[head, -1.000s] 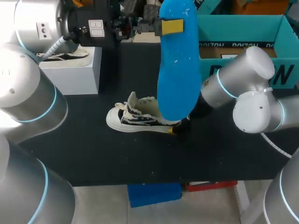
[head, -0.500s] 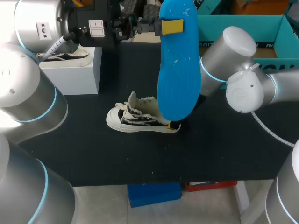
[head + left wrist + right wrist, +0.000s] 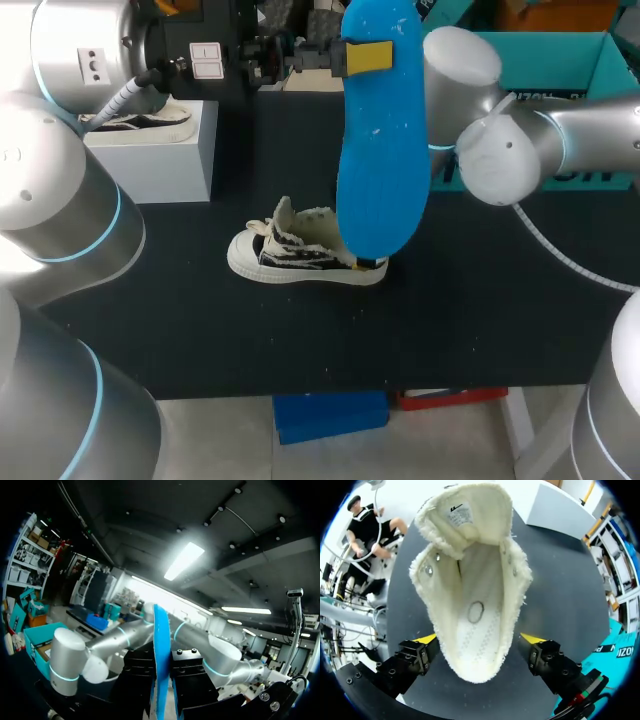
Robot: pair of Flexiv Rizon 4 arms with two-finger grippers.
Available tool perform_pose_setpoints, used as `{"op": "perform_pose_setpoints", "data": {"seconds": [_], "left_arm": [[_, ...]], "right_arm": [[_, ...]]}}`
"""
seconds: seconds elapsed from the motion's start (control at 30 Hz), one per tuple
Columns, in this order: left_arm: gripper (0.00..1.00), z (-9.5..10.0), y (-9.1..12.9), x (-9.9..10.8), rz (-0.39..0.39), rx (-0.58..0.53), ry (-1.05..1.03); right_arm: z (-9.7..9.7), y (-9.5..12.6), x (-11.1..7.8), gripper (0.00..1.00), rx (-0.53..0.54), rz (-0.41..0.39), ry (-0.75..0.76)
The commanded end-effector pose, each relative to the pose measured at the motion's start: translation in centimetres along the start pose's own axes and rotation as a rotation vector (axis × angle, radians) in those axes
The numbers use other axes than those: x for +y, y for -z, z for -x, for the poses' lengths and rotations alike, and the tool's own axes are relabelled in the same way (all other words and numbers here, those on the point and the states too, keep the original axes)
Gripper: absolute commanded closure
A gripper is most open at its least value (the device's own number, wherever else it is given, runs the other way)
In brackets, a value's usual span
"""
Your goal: Take the shoe out of the shoebox, open the shoe tongue, remove and reinsert the insole, then place the shoe into the shoebox
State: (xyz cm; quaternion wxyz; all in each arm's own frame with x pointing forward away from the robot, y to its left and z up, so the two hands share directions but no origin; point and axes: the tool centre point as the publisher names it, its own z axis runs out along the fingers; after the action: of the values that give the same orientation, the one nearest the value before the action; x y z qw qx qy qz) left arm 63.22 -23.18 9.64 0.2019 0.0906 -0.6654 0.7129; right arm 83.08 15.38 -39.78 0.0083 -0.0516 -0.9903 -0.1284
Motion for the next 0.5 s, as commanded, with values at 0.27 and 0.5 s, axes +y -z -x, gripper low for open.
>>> {"op": "perform_pose_setpoints", "data": {"seconds": [0.27, 0.5], "left_arm": [[1.00, -0.08, -0.04, 0.19, -0.002, -0.003, 0.000], [1.00, -0.08, -0.04, 0.19, -0.002, -0.003, 0.000]], "right_arm": [[-0.03, 0.15, 0.50, 0.00, -0.010, -0.190, -0.002], [-0.12, 0.00, 0.46, 0.00, -0.013, -0.204, 0.005]]}}
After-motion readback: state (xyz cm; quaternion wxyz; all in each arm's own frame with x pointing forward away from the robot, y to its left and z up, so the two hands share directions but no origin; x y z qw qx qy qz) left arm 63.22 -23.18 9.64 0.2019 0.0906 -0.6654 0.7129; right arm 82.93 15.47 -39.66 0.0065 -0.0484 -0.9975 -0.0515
